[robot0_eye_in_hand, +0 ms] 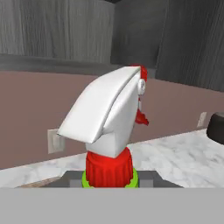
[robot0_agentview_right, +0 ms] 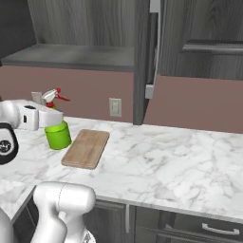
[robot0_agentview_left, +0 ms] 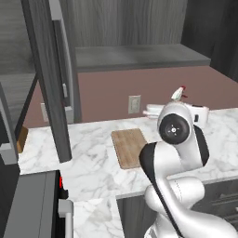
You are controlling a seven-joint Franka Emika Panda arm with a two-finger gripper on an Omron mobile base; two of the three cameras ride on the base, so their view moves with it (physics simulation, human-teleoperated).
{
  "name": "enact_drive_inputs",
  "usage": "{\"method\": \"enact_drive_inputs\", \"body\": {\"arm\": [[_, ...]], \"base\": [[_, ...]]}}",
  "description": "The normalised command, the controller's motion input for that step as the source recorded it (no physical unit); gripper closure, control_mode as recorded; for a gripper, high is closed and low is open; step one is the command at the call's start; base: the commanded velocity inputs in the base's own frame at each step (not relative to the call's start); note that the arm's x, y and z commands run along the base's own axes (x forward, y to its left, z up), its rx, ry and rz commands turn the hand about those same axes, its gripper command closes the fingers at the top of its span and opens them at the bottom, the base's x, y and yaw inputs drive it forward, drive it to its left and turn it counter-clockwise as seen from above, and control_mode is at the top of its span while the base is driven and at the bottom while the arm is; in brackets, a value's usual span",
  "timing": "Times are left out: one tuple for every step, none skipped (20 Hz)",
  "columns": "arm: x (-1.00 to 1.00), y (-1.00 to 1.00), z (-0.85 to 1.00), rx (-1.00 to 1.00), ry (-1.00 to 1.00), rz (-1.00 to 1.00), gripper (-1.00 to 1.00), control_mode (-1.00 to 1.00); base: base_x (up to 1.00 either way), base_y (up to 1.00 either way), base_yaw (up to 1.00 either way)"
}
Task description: Grab the spray bottle from the cabinet, then place it next to the cutting board for sanitizing. Then grab the dish brush from the countertop next to the sink and place it next to the cutting board.
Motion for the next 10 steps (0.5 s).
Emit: {"method": "enact_drive_inputs", "body": {"arm": [[0.00,-0.72,-0.96,-0.06,0.34,0.04,1.00,-1.00],[0.08,-0.71,-0.96,-0.06,0.37,0.04,1.00,-1.00],[0.09,-0.64,-0.98,-0.08,0.36,0.04,1.00,-1.00],[0.19,-0.63,-0.99,-0.08,0.35,0.04,1.00,-1.00],[0.24,-0.56,-1.00,-0.10,0.35,0.04,1.00,-1.00],[0.41,-0.47,-1.00,-0.11,0.31,0.05,1.00,-1.00],[0.54,-0.46,-0.95,-0.10,0.23,0.08,1.00,-1.00],[0.64,-0.48,-0.86,-0.04,0.11,0.11,1.00,-1.00],[0.70,-0.51,-0.83,0.00,0.00,0.12,1.00,-1.00],[0.78,-0.54,-0.82,0.00,0.00,0.12,1.00,-1.00]], "base": [[0.00,0.00,0.00],[0.00,0.00,0.00],[0.00,0.00,0.00],[0.00,0.00,0.00],[0.00,0.00,0.00],[0.00,0.00,0.00],[0.00,0.00,0.00],[0.00,0.00,0.00],[0.00,0.00,0.00],[0.00,0.00,0.00]]}}
